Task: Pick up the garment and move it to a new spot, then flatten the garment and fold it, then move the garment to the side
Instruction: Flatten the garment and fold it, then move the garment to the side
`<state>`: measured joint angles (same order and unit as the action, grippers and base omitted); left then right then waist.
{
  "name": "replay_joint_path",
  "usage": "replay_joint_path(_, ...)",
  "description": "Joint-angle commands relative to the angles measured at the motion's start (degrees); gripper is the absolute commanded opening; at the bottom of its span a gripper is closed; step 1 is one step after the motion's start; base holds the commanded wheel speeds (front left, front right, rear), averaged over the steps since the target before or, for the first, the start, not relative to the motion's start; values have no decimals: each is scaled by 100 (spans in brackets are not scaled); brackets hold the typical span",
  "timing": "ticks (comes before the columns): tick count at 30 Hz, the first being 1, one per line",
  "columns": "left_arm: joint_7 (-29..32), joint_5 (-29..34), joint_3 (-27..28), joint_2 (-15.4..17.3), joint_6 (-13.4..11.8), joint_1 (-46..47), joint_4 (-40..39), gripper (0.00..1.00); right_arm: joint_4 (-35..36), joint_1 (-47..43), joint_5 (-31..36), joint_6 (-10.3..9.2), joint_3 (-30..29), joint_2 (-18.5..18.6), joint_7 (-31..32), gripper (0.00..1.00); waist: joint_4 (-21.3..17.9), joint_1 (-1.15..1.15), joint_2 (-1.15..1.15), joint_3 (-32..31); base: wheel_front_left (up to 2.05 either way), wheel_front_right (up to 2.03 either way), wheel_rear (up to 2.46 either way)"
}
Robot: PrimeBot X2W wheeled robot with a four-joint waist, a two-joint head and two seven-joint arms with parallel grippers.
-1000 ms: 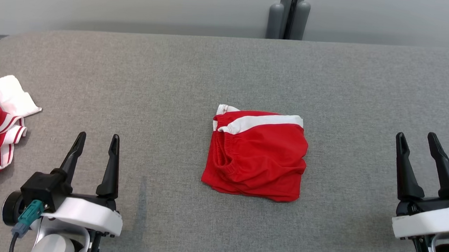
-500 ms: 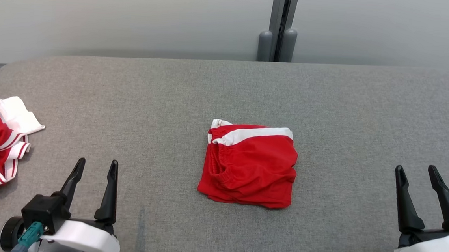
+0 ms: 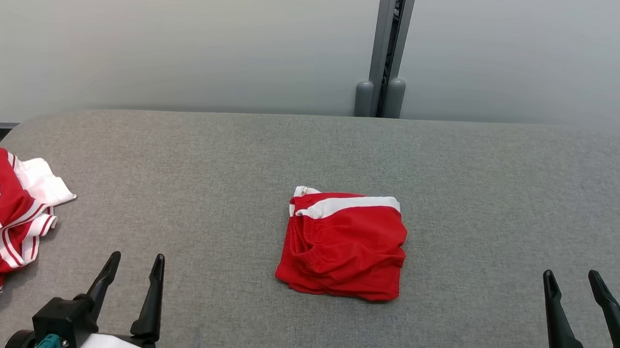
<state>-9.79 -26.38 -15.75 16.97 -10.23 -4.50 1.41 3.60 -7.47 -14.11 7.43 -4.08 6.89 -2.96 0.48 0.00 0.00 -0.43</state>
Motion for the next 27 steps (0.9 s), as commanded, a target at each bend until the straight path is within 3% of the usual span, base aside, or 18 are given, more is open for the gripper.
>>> replay_joint_path(1,10,-38,22,35,-43,-53,-53,100,74,-68,29,11,-34,-12,45,100,3,0,0,-30,0,0,0)
replay_joint_path(27,88,-129,2,142,-83,45,-108,100,86,-99,159,11,-85,-114,173,100,50,0,0,-49,0,0,0)
